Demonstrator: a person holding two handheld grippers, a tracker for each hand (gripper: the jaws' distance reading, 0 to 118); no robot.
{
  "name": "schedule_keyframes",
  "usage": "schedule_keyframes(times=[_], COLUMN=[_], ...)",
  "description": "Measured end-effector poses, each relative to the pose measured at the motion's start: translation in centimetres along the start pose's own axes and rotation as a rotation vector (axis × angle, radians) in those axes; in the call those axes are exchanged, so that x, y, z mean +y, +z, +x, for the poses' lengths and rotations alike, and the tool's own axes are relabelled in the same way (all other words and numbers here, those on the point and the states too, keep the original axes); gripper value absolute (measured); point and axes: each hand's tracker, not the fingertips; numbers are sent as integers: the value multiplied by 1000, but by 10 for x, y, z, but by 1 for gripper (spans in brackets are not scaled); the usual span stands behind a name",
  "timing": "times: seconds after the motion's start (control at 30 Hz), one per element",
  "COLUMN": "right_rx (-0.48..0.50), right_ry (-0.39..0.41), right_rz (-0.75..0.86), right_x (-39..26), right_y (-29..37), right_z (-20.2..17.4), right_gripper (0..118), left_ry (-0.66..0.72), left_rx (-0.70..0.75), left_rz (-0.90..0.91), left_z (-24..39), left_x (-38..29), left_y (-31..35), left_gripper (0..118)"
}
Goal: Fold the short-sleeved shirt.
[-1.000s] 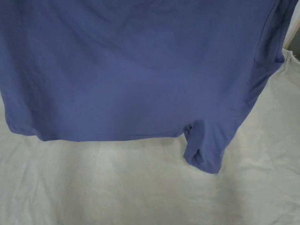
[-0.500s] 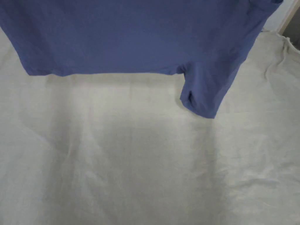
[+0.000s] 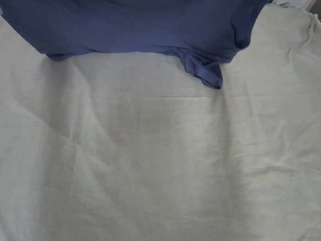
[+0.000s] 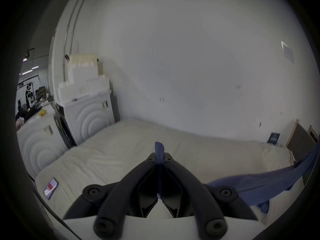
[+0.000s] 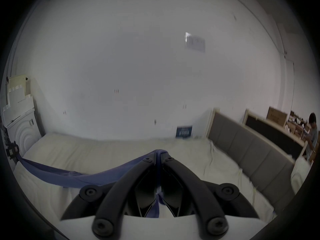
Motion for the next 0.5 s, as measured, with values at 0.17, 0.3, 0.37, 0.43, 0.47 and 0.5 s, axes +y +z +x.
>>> schedule_keyframes(times=[0.17, 0.3, 0.37, 0.43, 0.47, 0.5], right_rx=[11, 6, 9, 3, 10, 11], right_ry=[-75, -104, -103, -102, -109, -112], right_rz=[-168, -286, -346, -409, -437, -468], right_x=[-96, -171, -204, -239, -255, -273], right_y=[-25, -35, -47, -49, -49, -37], right_z=[6, 9, 16, 18, 19, 16], right_gripper=[2, 2, 2, 2, 2, 2], left_ry=[-79, -64, -72, -85, -92, -100], left_rx=[0, 0, -9, -6, -2, 1], left_rz=[-113, -208, -259, -297, -309, -334], left_z=[-2, -10, -14, -18, -20, -23], left_x=[-79, -138, -164, -191, -203, -214], left_y=[-18, -26, -29, -25, -24, -22], left_gripper=[0, 0, 0, 0, 0, 0])
